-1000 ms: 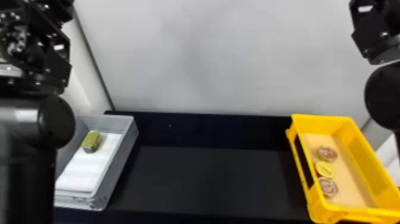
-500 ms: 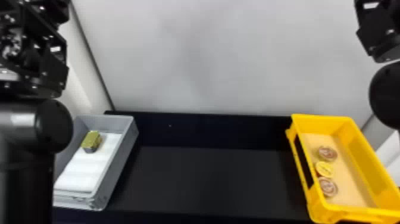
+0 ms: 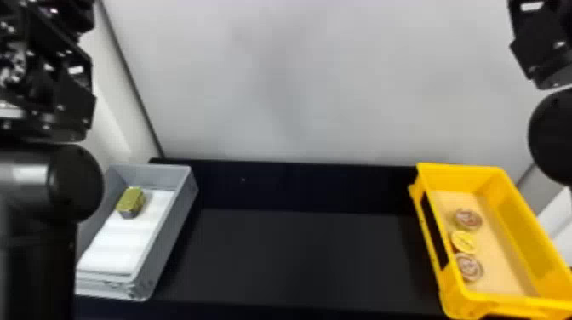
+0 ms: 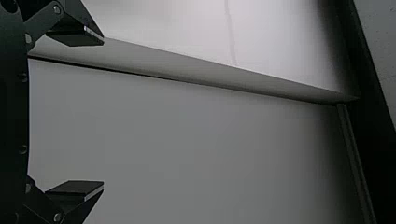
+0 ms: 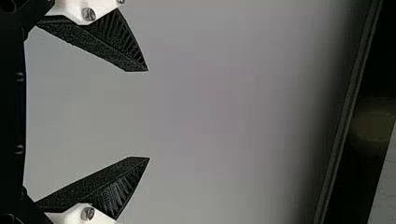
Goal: Pick up the round yellow can and place it in the yellow rectangular box
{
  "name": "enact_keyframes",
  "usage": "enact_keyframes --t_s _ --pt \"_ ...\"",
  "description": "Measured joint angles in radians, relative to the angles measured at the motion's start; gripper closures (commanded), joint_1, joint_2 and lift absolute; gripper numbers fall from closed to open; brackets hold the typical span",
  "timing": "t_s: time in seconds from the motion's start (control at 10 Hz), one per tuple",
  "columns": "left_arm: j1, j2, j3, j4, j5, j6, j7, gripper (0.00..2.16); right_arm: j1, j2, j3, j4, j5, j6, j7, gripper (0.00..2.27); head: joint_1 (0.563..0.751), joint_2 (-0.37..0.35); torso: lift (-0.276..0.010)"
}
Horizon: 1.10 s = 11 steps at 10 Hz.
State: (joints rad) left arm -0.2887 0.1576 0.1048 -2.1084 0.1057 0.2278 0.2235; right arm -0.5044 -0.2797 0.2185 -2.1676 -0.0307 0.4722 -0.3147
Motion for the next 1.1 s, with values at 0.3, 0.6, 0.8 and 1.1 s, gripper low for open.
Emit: enact_keyframes --t_s 0.3,0.6,0.8,1.1 --pt "0.011 -0.003 0.009 -0.002 -0.005 -0.003 0.001 0.18 0.001 -0.005 0.024 0.012 -0.004 -0.031 -0.096 0.07 0.694 0.054 -0.003" --pt "0.028 0.004 0.015 -0.010 -0.009 -0.003 -0.002 0.18 -0.019 -0.016 0.067 0.027 -0.089 -0.002 -0.187 0.20 0.694 0.054 -0.003" --pt "0.035 0.006 0.019 -0.016 -0.010 -0.002 -0.008 0.18 -0.026 -0.001 0.054 0.013 -0.084 0.027 -0.105 0.22 0.694 0.054 -0.003" --pt "0.038 0.006 0.023 -0.028 -0.011 0.009 -0.024 0.18 -0.028 0.033 0.012 0.008 -0.064 0.037 -0.042 0.23 0.694 0.054 -0.003"
